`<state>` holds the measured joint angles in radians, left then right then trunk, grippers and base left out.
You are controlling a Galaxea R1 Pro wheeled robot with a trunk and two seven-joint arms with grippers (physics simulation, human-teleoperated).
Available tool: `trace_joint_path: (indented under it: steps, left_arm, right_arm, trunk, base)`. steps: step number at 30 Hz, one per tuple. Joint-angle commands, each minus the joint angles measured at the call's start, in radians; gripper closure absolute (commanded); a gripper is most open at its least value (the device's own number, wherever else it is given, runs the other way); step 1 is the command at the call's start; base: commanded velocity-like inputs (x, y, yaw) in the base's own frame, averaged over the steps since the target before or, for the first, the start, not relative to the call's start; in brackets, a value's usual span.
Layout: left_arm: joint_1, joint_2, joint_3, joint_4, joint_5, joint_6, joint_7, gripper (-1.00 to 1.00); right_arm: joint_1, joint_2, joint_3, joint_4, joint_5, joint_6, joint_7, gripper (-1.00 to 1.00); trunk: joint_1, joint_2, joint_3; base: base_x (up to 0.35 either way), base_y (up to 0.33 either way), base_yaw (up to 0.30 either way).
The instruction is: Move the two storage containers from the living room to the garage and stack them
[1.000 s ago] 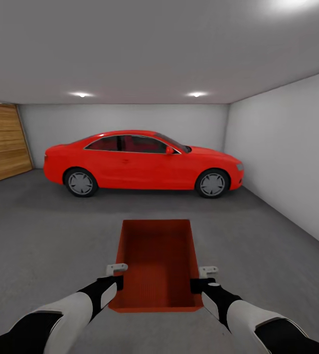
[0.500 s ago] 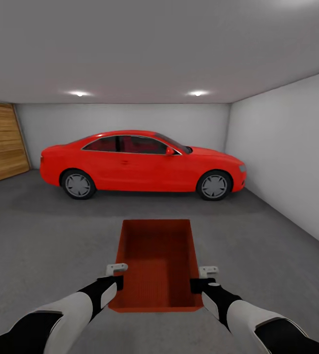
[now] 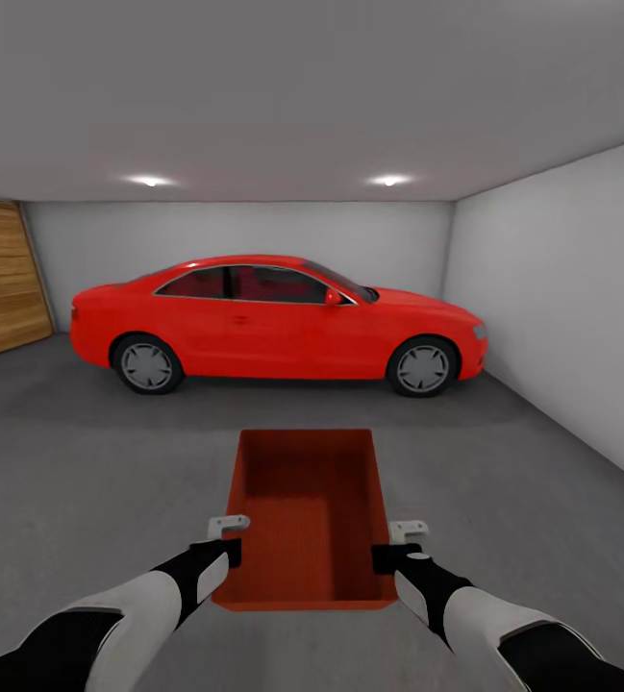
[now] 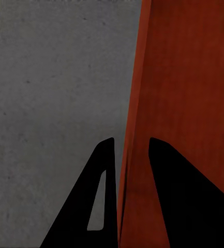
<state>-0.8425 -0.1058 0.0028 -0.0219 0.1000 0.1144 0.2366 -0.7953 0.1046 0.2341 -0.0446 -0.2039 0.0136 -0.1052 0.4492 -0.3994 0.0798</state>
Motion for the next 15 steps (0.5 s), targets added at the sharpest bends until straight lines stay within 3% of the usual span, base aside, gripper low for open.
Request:
trace_joint_path:
  steps: [1,15]
  left_arm:
    - [0.000,0.009,0.021,-0.006,-0.007,-0.004,0.012,1.00]
    - [-0.001,0.009,0.020,-0.006,-0.006,-0.004,0.012,1.00]
  right_arm:
    - [0.000,0.000,-0.004,0.003,-0.015,0.000,-0.005,1.00]
    - [0.000,0.000,-0.005,0.003,-0.015,0.000,-0.005,1.00]
  trunk:
    - [0.001,-0.001,0.000]
    - [0.001,-0.001,0.000]
  base:
    - [0.321,0.000,0.000]
    - [0.321,0.000,0.000]
